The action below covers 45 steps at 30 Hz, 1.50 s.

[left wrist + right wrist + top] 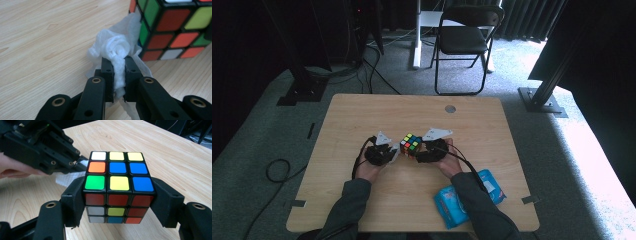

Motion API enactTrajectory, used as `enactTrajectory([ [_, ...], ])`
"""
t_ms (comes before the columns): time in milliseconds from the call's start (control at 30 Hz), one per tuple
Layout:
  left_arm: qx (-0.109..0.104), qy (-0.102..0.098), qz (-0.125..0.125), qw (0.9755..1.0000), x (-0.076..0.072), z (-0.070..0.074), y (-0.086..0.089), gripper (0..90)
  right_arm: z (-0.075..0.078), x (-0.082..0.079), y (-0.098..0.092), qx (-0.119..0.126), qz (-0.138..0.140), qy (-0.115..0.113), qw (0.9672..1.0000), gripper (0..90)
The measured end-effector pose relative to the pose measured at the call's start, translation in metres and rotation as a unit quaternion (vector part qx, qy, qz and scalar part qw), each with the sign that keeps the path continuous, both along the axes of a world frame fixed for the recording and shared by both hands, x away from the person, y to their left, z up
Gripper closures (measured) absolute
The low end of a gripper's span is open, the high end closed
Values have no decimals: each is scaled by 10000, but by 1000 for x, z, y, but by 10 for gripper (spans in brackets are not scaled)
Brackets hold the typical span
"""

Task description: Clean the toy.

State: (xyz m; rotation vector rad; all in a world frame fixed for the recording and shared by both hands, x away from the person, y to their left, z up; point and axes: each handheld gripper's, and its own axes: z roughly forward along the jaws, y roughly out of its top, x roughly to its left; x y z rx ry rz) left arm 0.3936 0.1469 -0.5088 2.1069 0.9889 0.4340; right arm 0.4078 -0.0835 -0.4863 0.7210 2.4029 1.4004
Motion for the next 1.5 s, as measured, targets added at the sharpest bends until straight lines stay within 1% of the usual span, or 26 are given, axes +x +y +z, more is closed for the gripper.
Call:
enactTrajectory([
  [67, 38, -10, -37, 10000, -1, -1, -2, 819, 0, 0, -1, 24, -15, 9, 10000, 343],
  [333, 38, -6, -84, 10000, -1, -3, -3, 818, 1, 0, -2, 62, -81, -4, 9999, 343],
  [533, 110, 34, -153, 9998, -2, -8, -7, 818, 2, 1, -4, 141, -123, -13, 9998, 343],
  [633, 96, 5, -182, 9998, -3, -9, -10, 818, 2, 1, -4, 165, -120, -7, 9998, 343],
  [767, 113, -10, -267, 9996, -5, -10, -15, 819, 2, 1, -4, 181, -130, 17, 9998, 343],
  [933, 121, -78, -376, 9992, -7, -9, -20, 821, 2, 1, -5, 189, -145, 23, 9997, 343],
  [967, 143, -136, -446, 9988, -8, -8, -23, 821, 2, 1, -5, 188, -147, 23, 9997, 343],
  [1000, 138, -164, -462, 9987, -9, -8, -26, 822, 2, 2, -5, 192, -151, 23, 9997, 344],
  [1100, 94, -219, -562, 9981, -12, -8, -31, 823, 2, 2, -6, 223, -170, 17, 9996, 344],
  [1133, 122, -240, -612, 9978, -12, -7, -32, 823, 3, 2, -6, 239, -178, 26, 9996, 344],
  [1500, 124, -353, -955, 9947, -20, -9, -46, 824, 3, 2, -6, 261, -187, 27, 9995, 343],
])
